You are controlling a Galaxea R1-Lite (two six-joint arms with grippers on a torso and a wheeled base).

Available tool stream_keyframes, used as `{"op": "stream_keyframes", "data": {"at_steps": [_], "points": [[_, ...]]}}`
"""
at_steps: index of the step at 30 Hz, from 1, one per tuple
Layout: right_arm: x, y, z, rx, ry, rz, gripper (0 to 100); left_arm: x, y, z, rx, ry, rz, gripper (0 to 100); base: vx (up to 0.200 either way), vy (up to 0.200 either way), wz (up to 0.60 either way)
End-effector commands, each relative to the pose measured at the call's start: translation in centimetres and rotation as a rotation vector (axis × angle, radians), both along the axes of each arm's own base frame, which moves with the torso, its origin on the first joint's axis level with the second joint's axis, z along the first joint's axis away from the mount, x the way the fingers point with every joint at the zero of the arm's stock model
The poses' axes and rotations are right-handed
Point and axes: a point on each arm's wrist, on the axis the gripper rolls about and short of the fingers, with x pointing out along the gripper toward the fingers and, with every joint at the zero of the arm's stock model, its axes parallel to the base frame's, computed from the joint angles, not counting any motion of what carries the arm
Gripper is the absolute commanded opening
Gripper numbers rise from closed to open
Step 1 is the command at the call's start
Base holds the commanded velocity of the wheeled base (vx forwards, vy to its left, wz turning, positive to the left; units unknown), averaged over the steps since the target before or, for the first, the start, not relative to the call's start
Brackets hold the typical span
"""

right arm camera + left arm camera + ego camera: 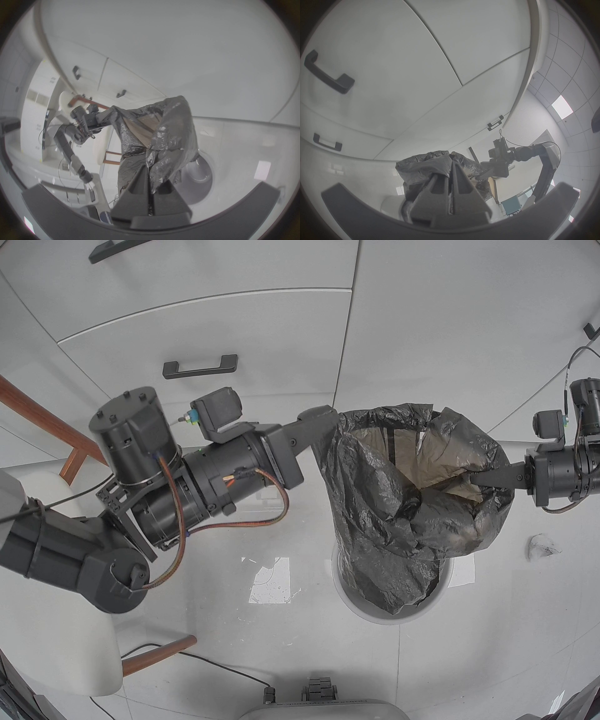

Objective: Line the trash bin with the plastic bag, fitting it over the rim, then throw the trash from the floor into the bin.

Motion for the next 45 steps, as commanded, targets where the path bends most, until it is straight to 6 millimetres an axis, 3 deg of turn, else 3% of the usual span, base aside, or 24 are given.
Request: {"op": "stream_keyframes", "data": {"at_steps": [1,6,13,23,26,32,38,45], "points": [[-0.3,-0.2,-2.3,-0.021,-0.007,0.096,0,-1.4,-0.8,-2.0,0.038,0.054,-0.045,0,0.0,0.0,0.0],[1.0,-0.1,-6.0,-0.038,0.111,0.116,0,-0.2,-2.1,-6.8,0.067,0.114,-0.049,0,0.0,0.0,0.0],[3.4,-0.8,-8.6,-0.031,0.153,0.089,0,3.8,-2.7,-10.4,0.021,0.11,-0.001,0,0.0,0.0,0.0],[5.1,-1.2,-11.2,-0.035,0.206,0.069,0,4.3,-2.6,-11.4,0.016,0.14,0.008,0,0.0,0.0,0.0],[5.8,-2.2,-12.3,-0.034,0.239,0.036,0,4.9,-2.1,-11.7,0.018,0.148,0.029,0,0.0,0.0,0.0],[8.0,-3.6,-13.9,-0.026,0.257,-0.009,0,7.3,-1.2,-12.3,0.003,0.136,0.085,0,0.0,0.0,0.0],[11.2,-5.1,-13.9,-0.02,0.21,-0.054,0,10.0,-0.3,-11.2,-0.066,0.1,0.125,0,0.0,0.0,0.0],[12.1,-4.8,-16.5,-0.02,0.287,-0.051,0,9.5,-0.7,-14.1,-0.018,0.182,0.112,0,0.0,0.0,0.0]]}}
